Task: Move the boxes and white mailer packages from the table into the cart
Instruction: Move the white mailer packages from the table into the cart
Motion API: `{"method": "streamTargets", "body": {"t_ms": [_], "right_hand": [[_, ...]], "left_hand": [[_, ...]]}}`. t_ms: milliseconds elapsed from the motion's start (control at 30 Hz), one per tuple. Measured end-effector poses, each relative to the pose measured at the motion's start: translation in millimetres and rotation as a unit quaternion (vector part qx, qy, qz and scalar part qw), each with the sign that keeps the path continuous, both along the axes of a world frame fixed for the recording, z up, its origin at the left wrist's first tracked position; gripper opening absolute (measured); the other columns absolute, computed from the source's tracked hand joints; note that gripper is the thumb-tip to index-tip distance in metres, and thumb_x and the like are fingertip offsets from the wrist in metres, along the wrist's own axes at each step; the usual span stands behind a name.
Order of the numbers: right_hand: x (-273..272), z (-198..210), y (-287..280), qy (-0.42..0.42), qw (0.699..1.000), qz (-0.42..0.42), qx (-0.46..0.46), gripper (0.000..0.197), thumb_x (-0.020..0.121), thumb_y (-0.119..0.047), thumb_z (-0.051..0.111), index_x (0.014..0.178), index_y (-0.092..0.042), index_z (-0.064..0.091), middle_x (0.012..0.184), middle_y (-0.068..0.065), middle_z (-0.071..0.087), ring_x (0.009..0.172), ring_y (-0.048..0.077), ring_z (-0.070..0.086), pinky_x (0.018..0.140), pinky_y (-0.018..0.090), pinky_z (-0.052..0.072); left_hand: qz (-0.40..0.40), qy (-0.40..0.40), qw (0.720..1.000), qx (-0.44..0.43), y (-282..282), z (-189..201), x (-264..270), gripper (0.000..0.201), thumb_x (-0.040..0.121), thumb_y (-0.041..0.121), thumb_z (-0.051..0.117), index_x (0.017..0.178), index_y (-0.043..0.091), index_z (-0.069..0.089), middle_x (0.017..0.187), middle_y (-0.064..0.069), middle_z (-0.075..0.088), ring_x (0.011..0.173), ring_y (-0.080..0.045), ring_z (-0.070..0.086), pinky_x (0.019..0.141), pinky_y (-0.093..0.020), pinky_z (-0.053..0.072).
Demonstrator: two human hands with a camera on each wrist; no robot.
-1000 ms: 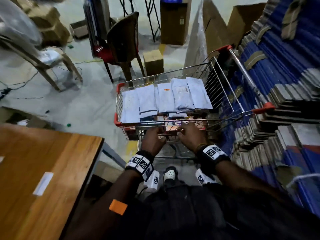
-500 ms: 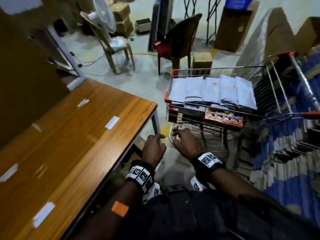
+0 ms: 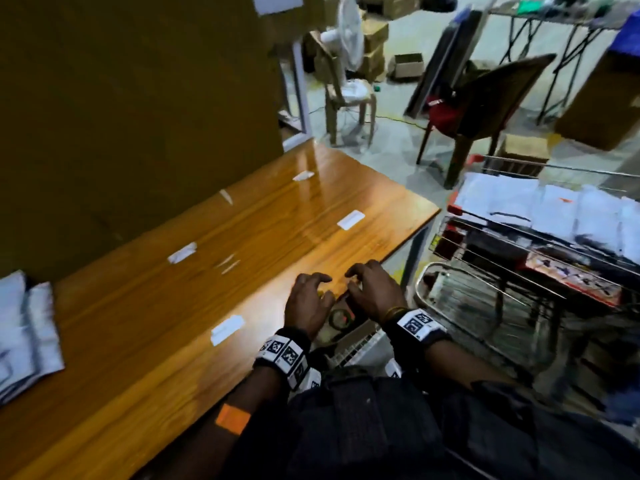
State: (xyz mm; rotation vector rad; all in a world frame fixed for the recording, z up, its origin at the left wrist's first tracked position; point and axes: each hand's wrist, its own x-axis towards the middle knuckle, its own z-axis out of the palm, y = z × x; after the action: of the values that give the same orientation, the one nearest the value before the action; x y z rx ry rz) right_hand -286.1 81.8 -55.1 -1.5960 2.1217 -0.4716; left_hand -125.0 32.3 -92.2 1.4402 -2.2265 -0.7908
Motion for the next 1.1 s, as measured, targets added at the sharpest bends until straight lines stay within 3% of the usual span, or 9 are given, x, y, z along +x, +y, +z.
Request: {"method": "streamTargets", "body": {"t_ms": [200,233,367,633,767,867,1100], "right_hand": [[95.1,-14.9,-9.4,-0.008,0.999,0.035,0.001,0.027,0.095,-0.039,0.05,0.119,-0.031,0.055,0.12,0.005,0.049,0.093,0.03,0.061,0.08,0.041,0.053],[175.4,-19.8,-19.3,-0.013,0.996,0.085,0.001,0.027,0.093,-0.039,0.05,0.119,-0.033,0.055,0.12,0.004,0.049,0.095,0.031,0.062,0.082,0.043,0.052],[198.5,-17.2,-20.1,-0.006,0.996,0.091,-0.007,0.03,0.092,-0.034,0.054,0.121,-0.031,0.057,0.12,0.006,0.051,0.102,0.028,0.06,0.086,0.04,0.049],[321.5,-16.0,-42.0,-0.007,0.98,0.199,-0.017,0.036,0.091,-0.038,0.054,0.126,-0.033,0.055,0.127,0.005,0.049,0.106,0.029,0.059,0.085,0.039,0.051],[367.4,-14.4,-45.7,0.008,0.971,0.24,-0.016,0.041,0.09,-0.04,0.055,0.13,-0.035,0.052,0.133,0.006,0.046,0.115,0.03,0.054,0.092,0.041,0.049],[392.6,-12.3,-49.6,0.018,0.962,0.272,-0.015,0.044,0.089,-0.039,0.056,0.133,-0.034,0.049,0.135,0.006,0.045,0.118,0.03,0.052,0.093,0.041,0.048],[441.4,3.7,-68.3,0.045,0.94,0.337,-0.012,0.049,0.09,-0.039,0.056,0.137,-0.035,0.045,0.138,0.007,0.044,0.121,0.031,0.051,0.096,0.04,0.047]], "left_hand": [[0.063,0.015,0.998,0.014,6.5,3.3,90.9,0.032,0.091,0.026,0.059,0.122,0.024,0.059,0.119,-0.002,0.051,0.107,-0.019,0.054,0.085,-0.027,0.042],[0.116,0.02,0.993,0.012,9.4,-1.3,170.8,0.032,0.09,0.025,0.06,0.122,0.023,0.06,0.119,-0.002,0.051,0.108,-0.019,0.054,0.085,-0.026,0.041],[0.132,0.029,0.991,0.003,14.6,1.0,190.0,0.035,0.087,0.024,0.062,0.123,0.021,0.061,0.122,-0.004,0.055,0.117,-0.02,0.05,0.093,-0.026,0.038],[0.3,0.007,0.954,-0.022,19.0,9.1,319.2,0.046,0.084,0.024,0.064,0.13,0.026,0.056,0.131,-0.01,0.048,0.121,-0.029,0.046,0.102,-0.039,0.042],[0.36,-0.015,0.932,-0.046,22.5,14.7,364.2,0.052,0.085,0.026,0.066,0.135,0.027,0.051,0.144,-0.013,0.039,0.133,-0.031,0.039,0.107,-0.045,0.039],[0.393,-0.026,0.917,-0.056,19.9,24.6,389.8,0.055,0.087,0.029,0.063,0.139,0.025,0.048,0.15,-0.016,0.032,0.14,-0.032,0.03,0.112,-0.045,0.033],[0.445,-0.057,0.889,-0.092,9.1,43.2,449.1,0.055,0.088,0.034,0.062,0.14,0.025,0.046,0.149,-0.015,0.031,0.139,-0.032,0.029,0.114,-0.045,0.031]]}}
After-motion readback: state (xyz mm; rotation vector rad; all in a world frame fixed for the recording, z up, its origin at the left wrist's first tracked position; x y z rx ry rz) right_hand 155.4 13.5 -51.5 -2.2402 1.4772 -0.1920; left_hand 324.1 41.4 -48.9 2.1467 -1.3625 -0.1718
